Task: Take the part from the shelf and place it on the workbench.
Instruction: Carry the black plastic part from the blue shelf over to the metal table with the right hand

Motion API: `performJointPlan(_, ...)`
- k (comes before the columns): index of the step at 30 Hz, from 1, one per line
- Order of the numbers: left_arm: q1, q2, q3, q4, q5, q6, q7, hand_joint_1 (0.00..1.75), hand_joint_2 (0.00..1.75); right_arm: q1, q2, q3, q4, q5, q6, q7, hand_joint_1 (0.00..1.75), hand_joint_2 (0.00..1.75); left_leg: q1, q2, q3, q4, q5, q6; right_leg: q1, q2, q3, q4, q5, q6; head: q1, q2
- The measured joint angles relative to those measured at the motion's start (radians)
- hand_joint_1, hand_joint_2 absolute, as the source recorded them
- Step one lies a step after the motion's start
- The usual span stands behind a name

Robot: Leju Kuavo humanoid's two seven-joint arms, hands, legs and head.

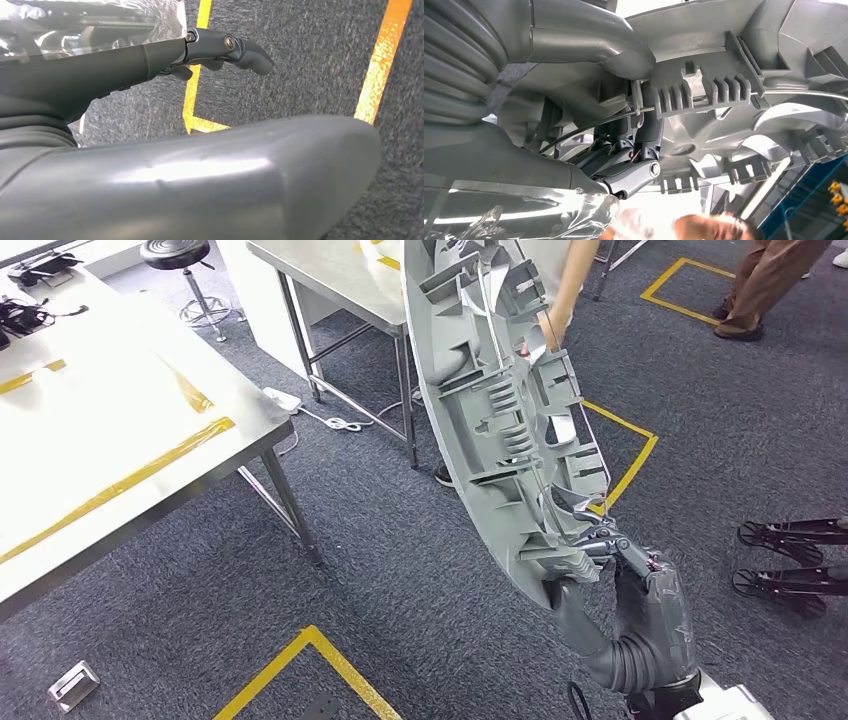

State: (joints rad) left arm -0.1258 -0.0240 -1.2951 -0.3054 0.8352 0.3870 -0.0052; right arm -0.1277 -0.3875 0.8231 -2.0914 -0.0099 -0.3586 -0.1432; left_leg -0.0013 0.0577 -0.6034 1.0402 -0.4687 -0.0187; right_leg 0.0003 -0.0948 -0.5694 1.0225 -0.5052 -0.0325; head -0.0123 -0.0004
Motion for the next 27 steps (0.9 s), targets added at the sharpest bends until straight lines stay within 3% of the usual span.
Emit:
performJointPlan(1, -0.002, 0.000, 0.000, 0.000, 0.000, 0.000, 0.001, 0.00, 1.75, -0.001, 0.000, -0.001, 0.000, 0.000, 0.000, 0.000, 1.75, 1.75, -0.005, 0.007, 0.007, -0.016, -0.001, 0.007, 0.002, -0.011, 0.000, 0.001, -0.002, 0.004, 0.000, 0.000)
performJointPlan(3, -0.003, 0.000, 0.000, 0.000, 0.000, -0.001, 0.003, 0.00, 1.75, -0.002, 0.000, -0.003, -0.001, 0.000, 0.000, 0.000, 1.75, 1.75, -0.007, -0.011, 0.005, -0.020, 0.003, 0.019, 0.003, -0.031, 0.002, 0.000, -0.004, 0.014, 0.001, 0.000)
performJointPlan(4, -0.002, 0.001, 0.000, 0.000, 0.000, -0.001, 0.004, 0.00, 1.75, -0.003, 0.000, -0.004, -0.001, 0.000, 0.000, 0.000, 1.75, 1.75, -0.005, -0.023, 0.005, -0.024, 0.006, 0.025, 0.001, -0.023, 0.003, 0.004, -0.011, 0.019, 0.003, 0.000)
performJointPlan(6, -0.004, 0.000, 0.000, 0.000, 0.000, -0.001, 0.005, 0.00, 1.75, -0.005, 0.000, -0.007, -0.003, 0.000, 0.000, 0.001, 1.75, 1.75, 0.002, -0.042, 0.006, -0.031, 0.012, 0.034, -0.004, 0.019, -0.008, 0.035, -0.036, 0.029, 0.006, 0.000)
performJointPlan(8, -0.008, 0.000, 0.000, -0.001, -0.001, -0.003, 0.006, 0.00, 1.75, -0.004, -0.001, -0.008, -0.004, -0.001, 0.000, 0.001, 1.75, 1.75, 0.006, -0.058, 0.005, -0.032, 0.014, 0.039, -0.007, 0.068, -0.053, 0.128, -0.083, 0.033, 0.012, 0.000)
performJointPlan(10, -0.012, 0.000, 0.000, -0.002, -0.001, -0.006, 0.006, 0.00, 1.75, -0.004, -0.001, -0.009, -0.004, -0.002, 0.000, 0.001, 1.75, 1.75, 0.007, -0.082, 0.004, -0.031, 0.015, 0.041, -0.009, 0.086, -0.118, 0.253, -0.127, 0.036, 0.017, 0.000)
performJointPlan(11, -0.012, -0.001, 0.000, -0.002, -0.001, -0.007, 0.006, 0.00, 1.75, -0.004, -0.002, -0.009, -0.004, -0.002, 0.000, 0.001, 1.75, 1.75, 0.007, -0.095, 0.005, -0.030, 0.015, 0.041, -0.009, 0.089, -0.138, 0.287, -0.128, 0.036, 0.018, 0.000)
performJointPlan(12, -0.011, -0.001, 0.000, -0.003, 0.000, -0.007, 0.007, 0.00, 1.75, -0.004, -0.002, -0.010, -0.004, -0.002, 0.000, 0.002, 1.75, 1.75, 0.007, -0.109, 0.005, -0.029, 0.015, 0.041, -0.010, 0.091, -0.139, 0.278, -0.106, 0.035, 0.019, 0.000)
performJointPlan(13, -0.012, -0.001, 0.000, -0.003, 0.000, -0.007, 0.007, 0.00, 1.75, -0.004, -0.002, -0.011, -0.004, -0.003, 0.000, 0.002, 1.75, 1.75, 0.007, -0.124, 0.006, -0.028, 0.015, 0.040, -0.011, 0.097, -0.120, 0.228, -0.068, 0.034, 0.019, 0.000)
performJointPlan(15, -0.013, -0.001, 0.000, -0.004, 0.000, -0.008, 0.007, 0.00, 1.75, -0.004, -0.002, -0.013, -0.004, -0.003, 0.001, 0.002, 1.75, 1.75, 0.008, -0.151, 0.003, -0.024, 0.015, 0.035, -0.016, 0.141, -0.060, 0.085, 0.003, 0.029, 0.019, 0.000)
performJointPlan(17, -0.013, -0.001, 0.000, -0.005, -0.001, -0.008, 0.009, 0.00, 1.75, -0.005, -0.002, -0.013, -0.004, -0.003, 0.001, 0.003, 1.75, 1.75, 0.011, -0.175, -0.005, -0.021, 0.017, 0.022, -0.018, 0.179, -0.029, 0.010, 0.023, 0.027, 0.019, 0.000)
performJointPlan(19, -0.011, -0.002, 0.000, -0.005, -0.002, -0.009, 0.011, 0.00, 1.75, -0.006, -0.003, -0.014, -0.004, -0.003, 0.002, 0.003, 1.75, 1.75, 0.017, -0.199, -0.012, -0.024, 0.023, 0.008, -0.015, 0.169, -0.026, 0.001, 0.023, 0.022, 0.019, 0.000)
performJointPlan(20, -0.009, -0.001, 0.000, -0.005, -0.002, -0.009, 0.012, 0.00, 1.75, -0.007, -0.003, -0.015, -0.004, -0.004, 0.002, 0.003, 1.75, 1.75, 0.017, -0.198, -0.015, -0.023, 0.021, 0.002, -0.015, 0.155, -0.022, -0.004, 0.025, 0.016, 0.018, 0.000)
performJointPlan(21, -0.008, -0.001, 0.000, -0.005, -0.003, -0.009, 0.013, 0.00, 1.75, -0.007, -0.003, -0.016, -0.004, -0.004, 0.002, 0.003, 1.75, 1.75, 0.016, -0.181, -0.021, -0.011, 0.011, -0.002, -0.016, 0.141, -0.017, -0.010, 0.028, 0.010, 0.016, 0.000)
performJointPlan(22, -0.008, -0.001, 0.000, -0.005, -0.004, -0.009, 0.014, 0.00, 1.75, -0.007, -0.003, -0.018, -0.004, -0.005, 0.002, 0.003, 1.75, 1.75, 0.013, -0.153, -0.035, 0.020, -0.010, -0.006, -0.017, 0.126, -0.013, -0.017, 0.030, 0.004, 0.012, 0.000)
performJointPlan(24, -0.011, -0.001, 0.000, -0.005, -0.004, -0.008, 0.014, 0.00, 1.75, -0.006, -0.003, -0.019, -0.005, -0.006, 0.003, 0.004, 1.75, 1.75, 0.012, -0.091, -0.087, 0.140, -0.072, -0.011, -0.015, 0.096, -0.007, -0.020, 0.029, -0.003, 0.004, 0.000)
performJointPlan(26, -0.011, -0.001, 0.000, -0.005, -0.005, -0.008, 0.015, 0.00, 1.75, -0.005, -0.003, -0.020, -0.005, -0.007, 0.003, 0.004, 1.75, 1.75, 0.015, -0.072, -0.130, 0.239, -0.104, -0.017, -0.014, 0.066, -0.006, -0.017, 0.025, -0.003, 0.003, 0.000)
performJointPlan(27, -0.010, -0.001, 0.000, -0.005, -0.005, -0.008, 0.015, 0.00, 1.75, -0.005, -0.003, -0.019, -0.005, -0.007, 0.004, 0.004, 1.75, 1.75, 0.017, -0.069, -0.129, 0.241, -0.094, -0.019, -0.014, 0.053, -0.006, -0.015, 0.022, -0.002, 0.002, 0.000)
